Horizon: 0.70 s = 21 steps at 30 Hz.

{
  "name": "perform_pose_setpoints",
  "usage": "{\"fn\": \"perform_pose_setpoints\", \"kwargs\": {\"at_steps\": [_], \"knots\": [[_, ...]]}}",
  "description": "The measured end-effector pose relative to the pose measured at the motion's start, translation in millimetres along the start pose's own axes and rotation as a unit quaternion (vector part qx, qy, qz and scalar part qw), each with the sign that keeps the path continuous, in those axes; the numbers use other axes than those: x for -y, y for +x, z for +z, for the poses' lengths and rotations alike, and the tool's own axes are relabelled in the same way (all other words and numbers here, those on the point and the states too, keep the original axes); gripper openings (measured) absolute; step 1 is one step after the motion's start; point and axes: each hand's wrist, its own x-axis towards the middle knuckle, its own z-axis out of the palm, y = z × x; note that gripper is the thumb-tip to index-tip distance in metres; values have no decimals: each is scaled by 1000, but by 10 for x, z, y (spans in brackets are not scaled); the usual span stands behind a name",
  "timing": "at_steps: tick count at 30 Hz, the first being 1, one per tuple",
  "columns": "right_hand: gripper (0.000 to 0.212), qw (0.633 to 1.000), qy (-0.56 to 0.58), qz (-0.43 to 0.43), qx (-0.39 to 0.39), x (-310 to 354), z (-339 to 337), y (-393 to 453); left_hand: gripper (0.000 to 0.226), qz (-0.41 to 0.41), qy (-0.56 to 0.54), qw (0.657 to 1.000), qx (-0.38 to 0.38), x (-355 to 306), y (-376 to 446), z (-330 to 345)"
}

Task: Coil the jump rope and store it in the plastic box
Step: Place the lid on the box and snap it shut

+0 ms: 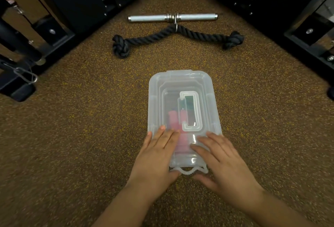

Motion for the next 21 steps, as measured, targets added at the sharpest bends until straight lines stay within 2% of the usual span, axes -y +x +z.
{"fn": "perform_pose_setpoints", "kwargs": {"at_steps": [5, 13, 18, 21], "knots": [[66, 999, -10, -45, -3, -18, 54, 69, 88, -9, -1, 1000, 3, -33, 18, -33], [39, 998, 42, -53, -10, -47, -21, 137, 77, -2, -15, 1000, 0, -20, 20, -58], [36, 996, 58, -67, 24, -151, -110, 276, 81, 6, -19, 1000, 5, 35, 42, -38], [36, 990, 133, -44, 16, -252, -187, 440, 79, 19, -69, 997, -31, 50, 56, -75]]}}
